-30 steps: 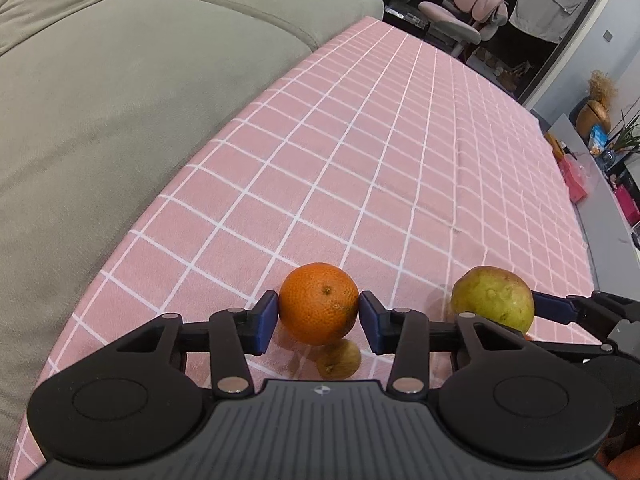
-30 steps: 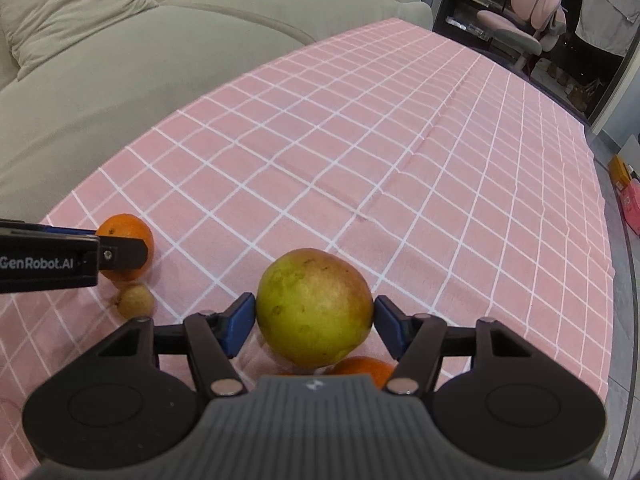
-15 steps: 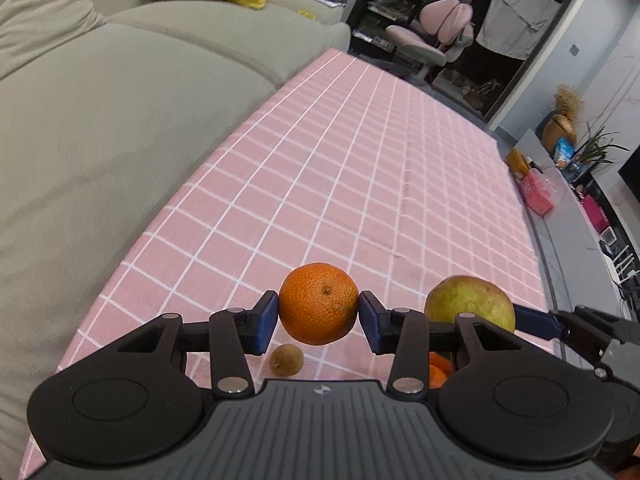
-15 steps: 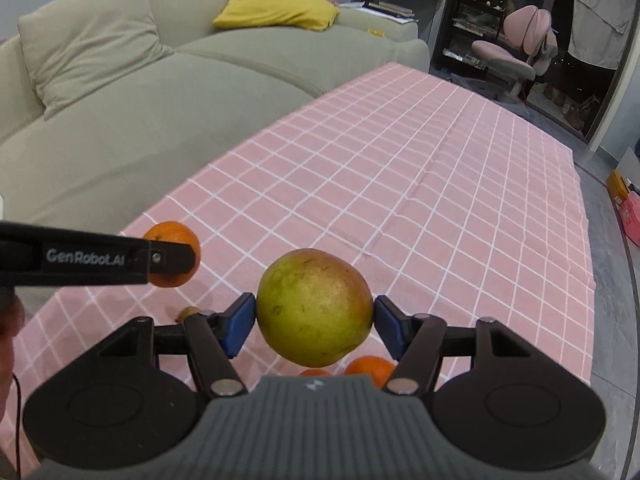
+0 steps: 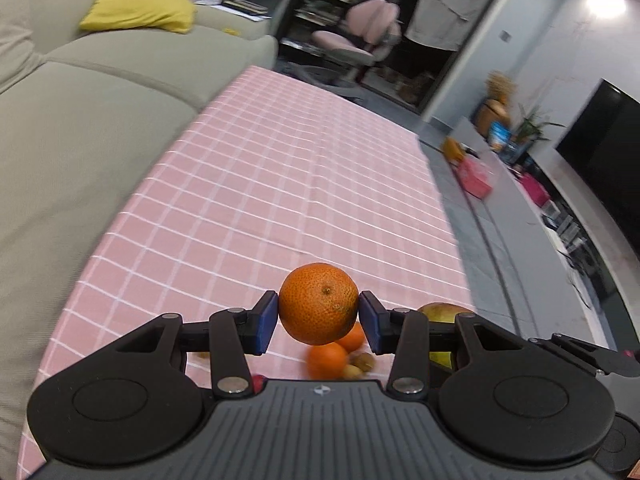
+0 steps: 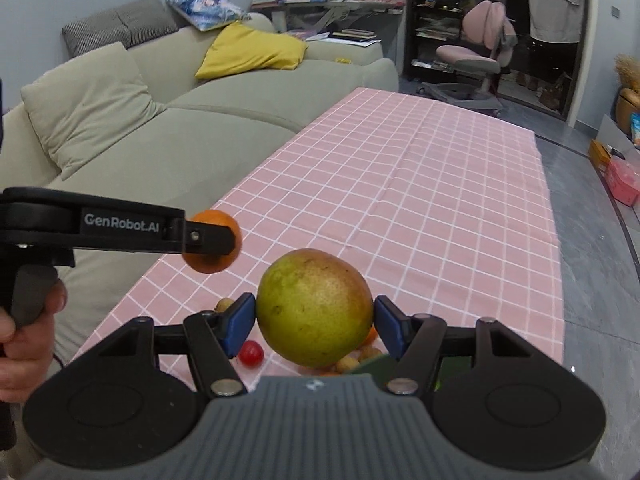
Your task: Organize fruits
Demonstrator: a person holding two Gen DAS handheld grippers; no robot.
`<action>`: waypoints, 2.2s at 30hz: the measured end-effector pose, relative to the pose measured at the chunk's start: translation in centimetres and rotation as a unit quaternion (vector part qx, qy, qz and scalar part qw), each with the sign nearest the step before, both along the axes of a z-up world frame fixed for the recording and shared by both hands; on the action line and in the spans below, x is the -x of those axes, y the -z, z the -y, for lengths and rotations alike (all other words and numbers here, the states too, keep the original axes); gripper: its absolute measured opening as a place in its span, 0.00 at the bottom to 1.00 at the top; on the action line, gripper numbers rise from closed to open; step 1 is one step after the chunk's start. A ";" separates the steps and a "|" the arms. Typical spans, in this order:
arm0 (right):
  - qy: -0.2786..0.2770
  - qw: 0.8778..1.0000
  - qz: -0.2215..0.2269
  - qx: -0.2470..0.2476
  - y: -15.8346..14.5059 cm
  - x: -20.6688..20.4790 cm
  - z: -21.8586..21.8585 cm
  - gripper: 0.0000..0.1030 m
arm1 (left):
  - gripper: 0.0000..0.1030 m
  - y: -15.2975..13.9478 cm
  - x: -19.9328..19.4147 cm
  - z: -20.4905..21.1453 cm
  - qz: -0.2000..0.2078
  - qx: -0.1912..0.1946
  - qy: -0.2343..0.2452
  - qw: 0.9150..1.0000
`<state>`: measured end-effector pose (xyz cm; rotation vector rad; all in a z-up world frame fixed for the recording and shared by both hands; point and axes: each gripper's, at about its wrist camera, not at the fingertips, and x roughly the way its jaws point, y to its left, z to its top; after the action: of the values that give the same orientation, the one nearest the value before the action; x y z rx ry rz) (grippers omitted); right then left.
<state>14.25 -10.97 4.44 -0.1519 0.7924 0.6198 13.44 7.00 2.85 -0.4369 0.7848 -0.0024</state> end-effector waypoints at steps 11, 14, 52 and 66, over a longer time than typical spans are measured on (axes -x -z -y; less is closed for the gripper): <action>0.053 0.998 -0.009 -0.009 -1.8 3.1 6.9 0.60 | 0.48 -0.6 0.5 5.3 -0.002 0.019 0.106 0.994; 0.065 0.998 -0.011 -0.006 -1.7 3.8 8.3 0.60 | 0.48 -0.2 0.5 6.7 -0.009 0.024 0.133 0.991; 0.033 0.988 -0.098 0.114 9.7 -2.8 10.0 0.60 | 0.48 7.7 -2.7 14.1 -0.177 -0.108 0.243 0.948; 0.022 0.983 -0.110 0.144 12.0 -3.6 8.8 0.60 | 0.49 8.1 -2.9 14.5 -0.182 -0.116 0.253 0.943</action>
<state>17.82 -19.77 -7.54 -0.3339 1.0959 0.4819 16.37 -7.51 -5.25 0.0029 1.2307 -0.3132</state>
